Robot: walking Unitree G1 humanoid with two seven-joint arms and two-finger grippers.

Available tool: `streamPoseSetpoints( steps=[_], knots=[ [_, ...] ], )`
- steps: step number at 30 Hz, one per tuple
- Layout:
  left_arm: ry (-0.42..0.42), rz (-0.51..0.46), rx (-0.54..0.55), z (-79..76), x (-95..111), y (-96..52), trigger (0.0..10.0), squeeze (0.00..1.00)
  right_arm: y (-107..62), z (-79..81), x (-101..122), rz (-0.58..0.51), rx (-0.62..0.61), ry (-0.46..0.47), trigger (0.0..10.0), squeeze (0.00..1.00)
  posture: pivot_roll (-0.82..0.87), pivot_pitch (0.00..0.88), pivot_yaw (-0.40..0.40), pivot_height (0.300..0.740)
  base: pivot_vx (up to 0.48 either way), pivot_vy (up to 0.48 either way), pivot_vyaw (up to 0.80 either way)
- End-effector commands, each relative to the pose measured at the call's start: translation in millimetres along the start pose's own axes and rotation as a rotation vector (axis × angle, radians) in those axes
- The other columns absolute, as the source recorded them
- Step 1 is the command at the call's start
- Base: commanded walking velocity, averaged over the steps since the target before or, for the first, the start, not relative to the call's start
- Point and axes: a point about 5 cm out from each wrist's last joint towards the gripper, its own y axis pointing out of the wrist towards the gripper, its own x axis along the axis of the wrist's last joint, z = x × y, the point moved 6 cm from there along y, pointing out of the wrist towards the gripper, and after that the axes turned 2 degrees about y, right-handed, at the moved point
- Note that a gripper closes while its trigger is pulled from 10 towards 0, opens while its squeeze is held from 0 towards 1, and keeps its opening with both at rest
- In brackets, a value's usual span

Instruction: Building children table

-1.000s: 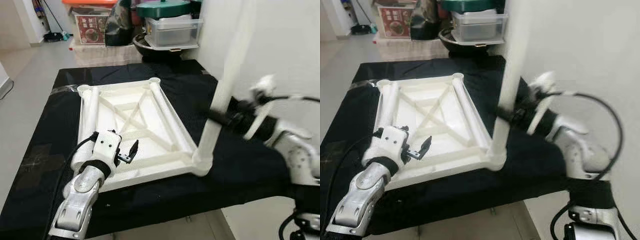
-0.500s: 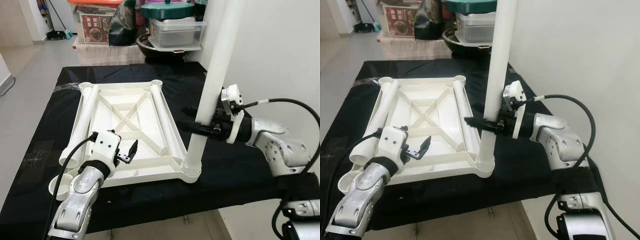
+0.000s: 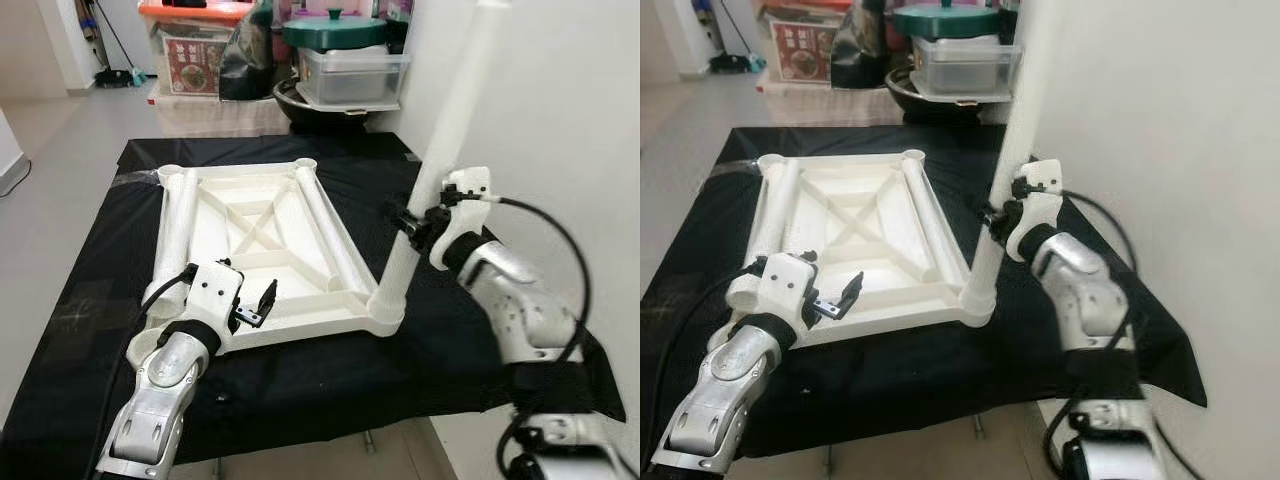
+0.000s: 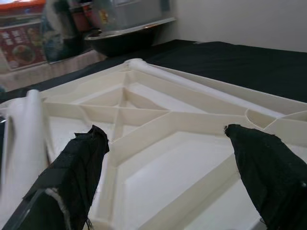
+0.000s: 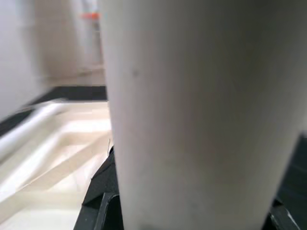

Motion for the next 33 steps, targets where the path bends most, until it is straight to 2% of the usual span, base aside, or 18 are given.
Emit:
streamPoseSetpoints(
  steps=[1,6,9,10,13,14,16,17,18,21,22,23,24,25,28,29,32,33],
  knots=[
    [0.007,0.021,-0.018,-4.1,-5.9,-0.6,10.0,0.0,-11.3,-29.7,-42.8,0.149,-0.193,0.014,0.0,0.0,0.03,0.0,-0.08,0.74,0.0,0.0,0.0],
    [0.008,0.018,-0.017,-3.6,-4.5,0.7,10.0,0.0,-9.8,3.0,-44.0,0.146,-0.22,0.016,0.0,0.0,0.03,0.0,-0.075,0.74,0.0,0.0,0.0],
    [0.008,0.018,-0.018,-3.6,-4.5,1.0,10.0,0.0,-8.3,9.5,-42.9,0.143,-0.223,0.009,0.0,0.0,0.03,0.0,-0.077,0.74,0.0,0.0,0.0],
    [0.009,0.017,-0.016,-2.6,-4.6,1.3,10.0,0.0,-5.3,15.9,-41.7,0.154,-0.219,0.0,0.9,0.0,0.03,0.0,-0.078,0.74,0.0,0.0,0.0],
    [0.009,0.017,-0.015,-2.2,-4.5,1.7,10.0,0.0,-4.7,16.1,-41.2,0.159,-0.224,-0.001,0.9,0.0,0.03,0.0,-0.087,0.74,0.0,0.0,0.0],
    [0.008,0.016,-0.011,-1.7,-4.4,1.9,10.0,0.0,-4.5,17.3,-41.1,0.167,-0.23,0.013,10.0,0.0,0.03,0.0,-0.088,0.74,0.0,0.0,0.0],
    [0.005,0.016,-0.009,-1.9,-4.4,2.0,10.0,0.0,-4.1,20.9,-36.4,0.145,-0.211,0.019,10.0,0.0,0.03,0.0,-0.087,0.74,0.0,0.0,0.0],
    [0.003,0.016,-0.01,-3.4,-4.8,1.7,10.0,0.0,-5.2,21.7,-28.1,0.11,-0.197,0.042,10.0,1.0,0.03,0.0,-0.086,0.74,0.0,0.0,0.0],
    [0.003,0.016,-0.01,-3.4,-4.8,1.7,10.0,0.0,-5.2,21.7,-28.1,0.11,-0.197,0.042,10.0,1.0,0.03,0.0,-0.086,0.74,0.0,0.0,0.0],
    [-0.001,0.018,-0.014,-4.9,-5.8,1.1,10.0,0.0,-5.2,12.3,3.0,-0.001,-0.139,0.042,10.0,1.0,0.01,0.0,-0.077,0.74,0.0,0.0,0.0],
    [0.0,0.019,-0.014,-4.2,-6.1,1.1,10.0,0.0,-3.3,12.3,12.2,-0.038,-0.087,0.041,10.0,0.6,0.01,0.0,-0.072,0.74,0.0,0.0,0.0],
    [0.0,0.02,-0.015,-3.5,-6.7,1.4,10.0,0.0,-3.1,23.2,22.8,-0.073,0.064,0.033,10.0,0.0,0.01,0.0,-0.072,0.74,0.0,0.0,0.0],
    [0.0,0.021,-0.015,-3.1,-7.1,1.7,10.0,0.0,-4.8,31.3,29.6,-0.094,0.173,0.029,10.0,0.0,0.01,0.0,-0.072,0.74,0.0,0.0,0.0],
    [0.0,0.021,-0.015,-3.1,-7.1,1.7,10.0,0.0,-4.8,31.3,29.6,-0.094,0.173,0.029,10.0,0.0,0.01,0.0,-0.072,0.74,0.0,0.0,0.0],
    [-0.001,0.018,-0.031,-7.0,-6.5,3.8,10.0,0.0,-27.2,44.7,36.4,-0.087,0.514,0.004,10.0,0.0,0.0,0.0,-0.064,0.74,0.0,0.0,0.0],
    [-0.001,0.018,-0.031,-7.0,-6.5,3.8,10.0,0.0,-27.2,44.7,36.4,-0.087,0.514,0.004,10.0,0.0,0.0,0.0,-0.064,0.74,0.0,0.0,0.0],
    [0.0,0.016,-0.036,-8.7,-5.8,5.2,10.0,0.0,-48.4,48.0,22.4,-0.007,0.741,-0.063,10.0,0.0,0.0,0.0,-0.065,0.74,0.0,0.0,0.0],
    [0.0,0.016,-0.036,-8.7,-5.8,5.2,10.0,0.0,-48.4,48.0,22.4,-0.007,0.741,-0.063,10.0,0.0,0.0,0.0,-0.065,0.74,0.0,0.0,0.0]
  ],
)
